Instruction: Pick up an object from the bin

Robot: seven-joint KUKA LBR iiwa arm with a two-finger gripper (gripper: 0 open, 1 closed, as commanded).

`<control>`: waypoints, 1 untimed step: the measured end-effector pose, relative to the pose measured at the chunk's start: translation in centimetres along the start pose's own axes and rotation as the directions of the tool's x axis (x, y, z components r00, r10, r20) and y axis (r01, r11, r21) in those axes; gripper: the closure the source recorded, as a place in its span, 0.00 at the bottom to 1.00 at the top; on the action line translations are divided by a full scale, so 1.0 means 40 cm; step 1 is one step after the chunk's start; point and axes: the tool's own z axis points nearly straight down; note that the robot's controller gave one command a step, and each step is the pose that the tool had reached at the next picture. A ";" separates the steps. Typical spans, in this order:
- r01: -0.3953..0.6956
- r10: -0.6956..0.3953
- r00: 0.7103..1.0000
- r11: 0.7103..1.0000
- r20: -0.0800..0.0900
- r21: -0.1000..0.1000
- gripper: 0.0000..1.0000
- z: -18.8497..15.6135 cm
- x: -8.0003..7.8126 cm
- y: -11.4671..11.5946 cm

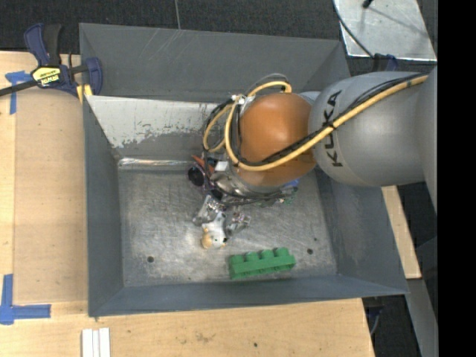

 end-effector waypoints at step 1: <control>0.000 0.000 1.000 1.000 0.000 0.000 1.00 0.000 0.000 0.000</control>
Offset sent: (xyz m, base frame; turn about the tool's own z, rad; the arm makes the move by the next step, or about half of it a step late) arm -0.0002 0.0001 0.0361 0.0001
